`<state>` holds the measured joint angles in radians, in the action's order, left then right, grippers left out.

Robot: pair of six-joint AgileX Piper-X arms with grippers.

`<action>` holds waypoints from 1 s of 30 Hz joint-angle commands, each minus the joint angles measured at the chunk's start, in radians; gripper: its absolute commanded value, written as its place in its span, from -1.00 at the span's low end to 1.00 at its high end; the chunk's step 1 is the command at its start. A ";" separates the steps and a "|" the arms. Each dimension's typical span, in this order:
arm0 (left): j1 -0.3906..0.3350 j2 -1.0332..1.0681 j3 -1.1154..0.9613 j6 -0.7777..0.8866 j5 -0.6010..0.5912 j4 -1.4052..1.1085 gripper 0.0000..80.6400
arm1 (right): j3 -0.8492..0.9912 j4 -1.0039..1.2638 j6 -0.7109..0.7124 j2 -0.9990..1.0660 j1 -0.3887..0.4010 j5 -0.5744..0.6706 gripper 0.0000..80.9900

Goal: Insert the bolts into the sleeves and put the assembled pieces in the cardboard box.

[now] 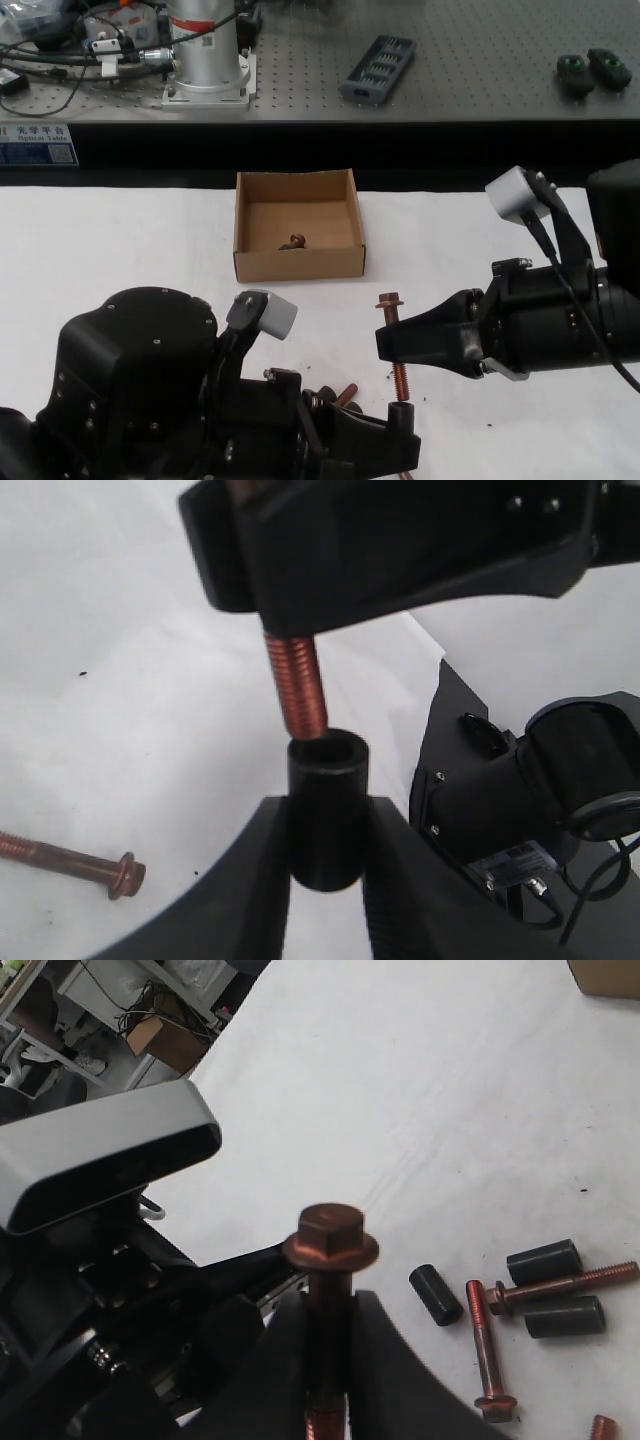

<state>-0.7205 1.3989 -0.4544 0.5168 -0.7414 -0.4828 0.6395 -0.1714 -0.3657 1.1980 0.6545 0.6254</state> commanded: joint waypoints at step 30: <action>-0.004 0.003 -0.013 0.077 0.078 -0.112 -0.85 | 0.002 -0.002 0.022 -0.014 -0.001 0.051 -0.95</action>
<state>-0.7231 1.3989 -0.4544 0.5773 -0.6745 -0.5510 0.6395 -0.1719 -0.3584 1.1967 0.6545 0.6554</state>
